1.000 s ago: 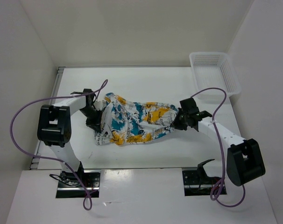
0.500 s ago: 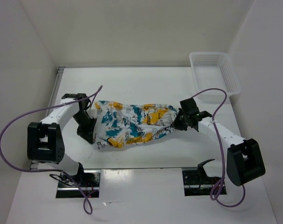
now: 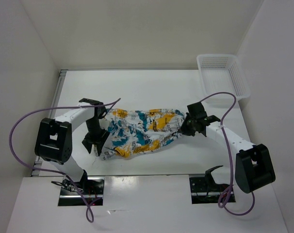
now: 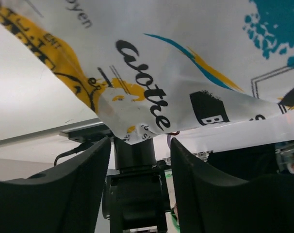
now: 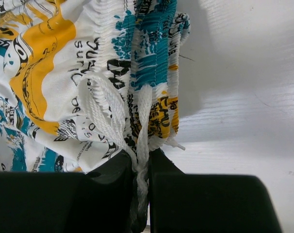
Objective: Fold and stack the shorts
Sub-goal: Fold the shorts
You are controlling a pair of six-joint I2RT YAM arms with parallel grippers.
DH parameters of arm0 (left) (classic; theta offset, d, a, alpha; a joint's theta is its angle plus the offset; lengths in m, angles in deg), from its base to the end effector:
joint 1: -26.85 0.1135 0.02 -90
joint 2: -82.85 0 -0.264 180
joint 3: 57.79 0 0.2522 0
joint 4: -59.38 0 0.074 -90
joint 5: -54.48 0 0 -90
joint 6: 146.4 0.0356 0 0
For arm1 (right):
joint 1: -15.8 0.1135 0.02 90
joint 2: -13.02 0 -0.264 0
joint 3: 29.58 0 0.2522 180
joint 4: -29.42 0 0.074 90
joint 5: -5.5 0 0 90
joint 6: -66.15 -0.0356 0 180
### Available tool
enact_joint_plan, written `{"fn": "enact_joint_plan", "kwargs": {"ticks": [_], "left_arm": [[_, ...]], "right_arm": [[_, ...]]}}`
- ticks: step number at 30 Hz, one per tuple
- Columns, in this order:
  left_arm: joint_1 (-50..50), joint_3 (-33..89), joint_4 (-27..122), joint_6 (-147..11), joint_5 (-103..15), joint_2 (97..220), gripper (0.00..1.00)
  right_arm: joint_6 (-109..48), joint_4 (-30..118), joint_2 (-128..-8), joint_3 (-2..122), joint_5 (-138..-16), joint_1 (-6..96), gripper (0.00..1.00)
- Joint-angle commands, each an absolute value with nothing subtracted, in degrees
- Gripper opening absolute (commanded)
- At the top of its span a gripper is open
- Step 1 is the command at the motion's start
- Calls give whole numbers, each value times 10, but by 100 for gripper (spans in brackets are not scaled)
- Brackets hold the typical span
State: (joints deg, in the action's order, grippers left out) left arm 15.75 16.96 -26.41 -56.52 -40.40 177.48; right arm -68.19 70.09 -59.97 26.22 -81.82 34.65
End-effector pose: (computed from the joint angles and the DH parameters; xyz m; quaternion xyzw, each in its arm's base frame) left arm 0.2437 -0.0509 0.1855 -0.0889 -0.9858 0.0287 0.1397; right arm 0.2285 0.0798 0.1986 0.2056 0.9384 0.1641 0.2239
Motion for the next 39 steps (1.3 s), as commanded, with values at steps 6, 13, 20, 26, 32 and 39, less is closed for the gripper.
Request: {"fn": "enact_joint_plan", "kwargs": {"ticks": [6,13,20,26,32,39], "left_arm": [[156,349,-201,-564,-316,1764,65],[92,264,-70,-564,-338,1856,65],[91,166,12,-564,-273,1893,66],[96,163,57,-564,-289,1925,66],[108,272,69,-564,-283,1990,66],[123,483,38,-564,-250,2055,68]], "right_arm": [[-688,711,-602,278,-828,342,52],[-710,694,-608,260,-809,342,83],[-735,707,-646,241,-826,336,100],[-758,666,-676,205,-817,336,85],[-741,651,-731,254,-804,329,0],[-689,692,-725,378,-846,263,0]]}}
